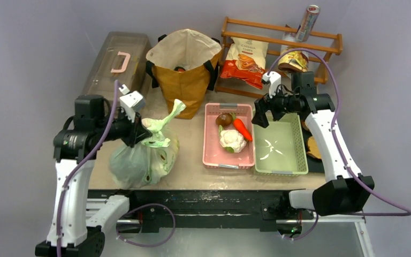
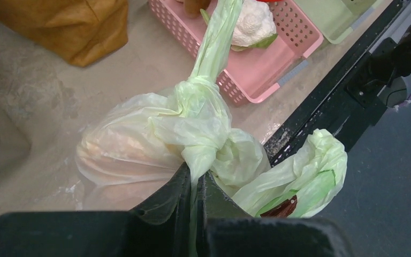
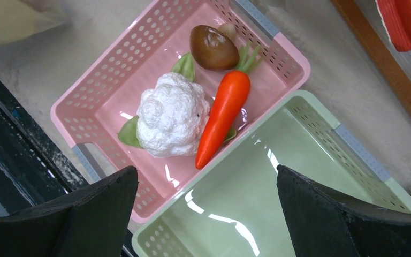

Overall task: Untie the knot of the grocery bags and take out the mixed food
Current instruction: Place the takeout bag at the center of the board.

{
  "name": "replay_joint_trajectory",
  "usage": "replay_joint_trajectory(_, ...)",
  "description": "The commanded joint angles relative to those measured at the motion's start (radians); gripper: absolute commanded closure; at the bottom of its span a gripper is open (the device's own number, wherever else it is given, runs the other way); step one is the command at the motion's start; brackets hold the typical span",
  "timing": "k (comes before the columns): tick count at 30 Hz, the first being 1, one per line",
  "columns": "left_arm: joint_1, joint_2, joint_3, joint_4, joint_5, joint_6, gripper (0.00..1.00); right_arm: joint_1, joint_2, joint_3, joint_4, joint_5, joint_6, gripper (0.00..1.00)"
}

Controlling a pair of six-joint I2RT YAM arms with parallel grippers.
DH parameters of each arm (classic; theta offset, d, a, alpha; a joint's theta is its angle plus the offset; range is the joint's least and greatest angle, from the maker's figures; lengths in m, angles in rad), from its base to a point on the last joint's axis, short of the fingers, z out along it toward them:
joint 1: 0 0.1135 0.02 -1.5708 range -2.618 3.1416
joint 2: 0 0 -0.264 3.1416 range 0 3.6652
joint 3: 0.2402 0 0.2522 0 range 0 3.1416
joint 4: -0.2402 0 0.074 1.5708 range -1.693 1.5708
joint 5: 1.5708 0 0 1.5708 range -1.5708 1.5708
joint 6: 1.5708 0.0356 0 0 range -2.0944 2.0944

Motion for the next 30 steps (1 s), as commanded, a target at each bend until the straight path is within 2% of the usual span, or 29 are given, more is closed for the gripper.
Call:
replay_joint_trajectory(1, -0.02, 0.008, -0.084, 0.371, 0.115, -0.035, 1.0, 0.018, 0.0, 0.039, 0.022, -0.063, -0.018, 0.01)
replay_joint_trajectory(5, -0.086, 0.033, -0.175, 0.528, 0.152, -0.008, 1.0, 0.037, 0.013, 0.029, 0.049, -0.089, -0.019, 0.01)
replay_joint_trajectory(7, -0.092, 0.054, -0.236, 0.593, 0.178, 0.054, 1.0, 0.048, 0.018, 0.018, 0.086, -0.121, -0.006, 0.01)
replay_joint_trajectory(9, -0.088, 0.096, -0.29, 0.574, 0.169, 0.185, 1.0, 0.073, 0.027, 0.022, 0.113, -0.154, 0.01, 0.01)
replay_joint_trajectory(11, -0.077, 0.149, -0.325, 0.484, 0.19, 0.341, 1.0, 0.105, 0.042, 0.043, 0.121, -0.161, 0.016, 0.01)
replay_joint_trajectory(13, -0.077, 0.169, -0.365, 0.426, 0.193, 0.384, 1.0, 0.134, 0.055, 0.057, 0.119, -0.152, 0.009, 0.01)
replay_joint_trajectory(17, -0.077, 0.139, -0.471, 0.457, 0.163, 0.426, 1.0, 0.202, 0.077, 0.05, 0.137, -0.14, -0.001, 0.01)
replay_joint_trajectory(18, -0.076, 0.133, -0.489, 0.456, 0.156, 0.446, 0.98, 0.226, 0.084, 0.046, 0.142, -0.138, -0.001, 0.01)
replay_joint_trajectory(19, -0.076, 0.133, -0.495, 0.429, 0.15, 0.478, 0.85, 0.251, 0.089, 0.045, 0.147, -0.134, -0.004, 0.01)
replay_joint_trajectory(21, -0.07, 0.138, -0.454, 0.34, 0.143, 0.506, 0.68, 0.304, 0.099, 0.047, 0.149, -0.128, -0.026, 0.01)
replay_joint_trajectory(23, -0.017, 0.133, -0.399, 0.246, 0.22, 0.533, 0.54, 0.362, 0.097, 0.046, 0.169, -0.12, -0.057, 0.01)
replay_joint_trajectory(24, 0.016, 0.124, -0.378, 0.214, 0.264, 0.54, 0.43, 0.389, 0.091, 0.041, 0.202, -0.105, -0.063, 0.02)
replay_joint_trajectory(26, 0.069, 0.097, -0.339, 0.165, 0.32, 0.548, 0.4, 0.447, 0.073, 0.022, 0.294, -0.089, -0.065, 0.09)
replay_joint_trajectory(30, 0.124, 0.029, -0.306, 0.062, 0.378, 0.672, 0.41, 0.579, 0.036, -0.061, 0.566, -0.085, 0.006, 0.32)
